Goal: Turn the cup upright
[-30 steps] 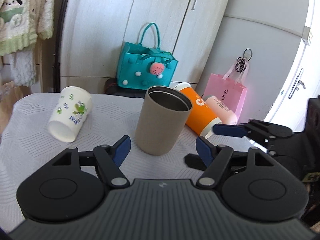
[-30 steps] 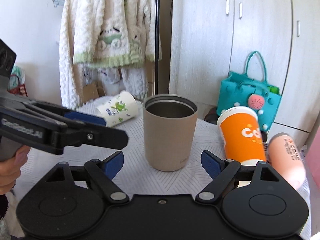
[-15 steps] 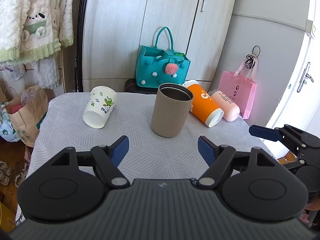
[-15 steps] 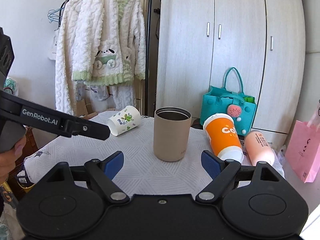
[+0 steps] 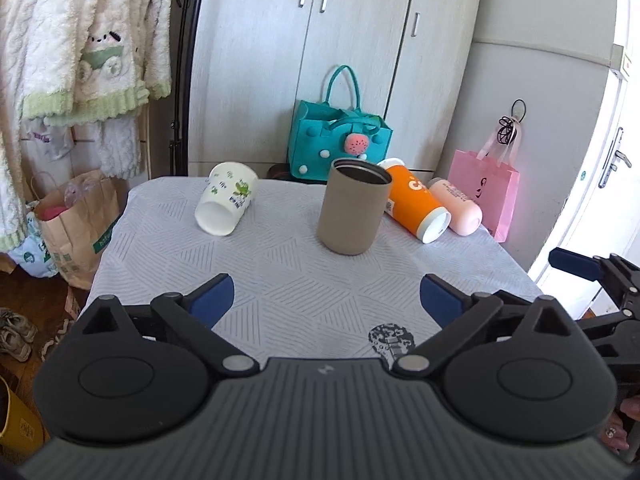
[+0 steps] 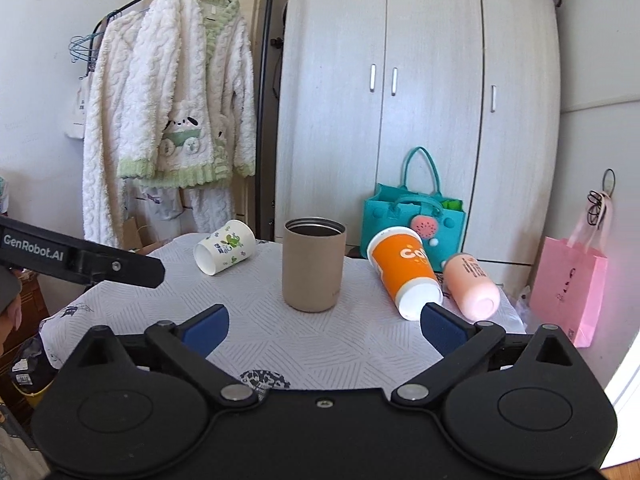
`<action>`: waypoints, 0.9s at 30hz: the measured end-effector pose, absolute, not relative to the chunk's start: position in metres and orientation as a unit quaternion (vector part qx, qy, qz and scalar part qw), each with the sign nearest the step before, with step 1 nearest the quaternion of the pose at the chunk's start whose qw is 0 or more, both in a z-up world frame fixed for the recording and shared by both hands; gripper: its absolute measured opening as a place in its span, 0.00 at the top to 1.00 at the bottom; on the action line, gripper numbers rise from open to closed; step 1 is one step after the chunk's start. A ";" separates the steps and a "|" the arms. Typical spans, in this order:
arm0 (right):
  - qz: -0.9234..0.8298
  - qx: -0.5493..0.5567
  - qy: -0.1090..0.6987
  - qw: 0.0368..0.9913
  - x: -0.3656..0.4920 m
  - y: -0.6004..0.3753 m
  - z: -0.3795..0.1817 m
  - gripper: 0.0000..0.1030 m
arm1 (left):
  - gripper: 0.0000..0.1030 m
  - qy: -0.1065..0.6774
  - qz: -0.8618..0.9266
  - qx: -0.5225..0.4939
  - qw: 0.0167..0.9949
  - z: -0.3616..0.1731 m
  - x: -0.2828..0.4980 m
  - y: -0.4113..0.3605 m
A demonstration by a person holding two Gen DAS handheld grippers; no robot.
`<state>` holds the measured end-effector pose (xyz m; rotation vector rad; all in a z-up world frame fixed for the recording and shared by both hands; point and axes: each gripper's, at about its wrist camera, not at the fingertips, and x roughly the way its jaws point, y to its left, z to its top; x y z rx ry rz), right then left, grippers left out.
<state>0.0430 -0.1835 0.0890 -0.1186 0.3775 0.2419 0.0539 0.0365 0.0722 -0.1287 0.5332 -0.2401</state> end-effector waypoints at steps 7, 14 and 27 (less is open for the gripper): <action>0.095 -0.047 0.201 0.974 0.037 -0.185 0.084 0.00 | 0.00 0.279 -0.084 -0.052 0.955 0.060 0.048 0.039; 0.063 -0.046 0.208 0.975 0.035 -0.185 0.080 0.00 | 0.00 0.304 -0.040 -0.058 0.950 0.053 0.049 0.042; 0.013 -0.028 0.206 0.978 0.037 -0.187 0.071 0.00 | 0.00 0.287 -0.030 -0.011 0.957 0.046 0.046 0.028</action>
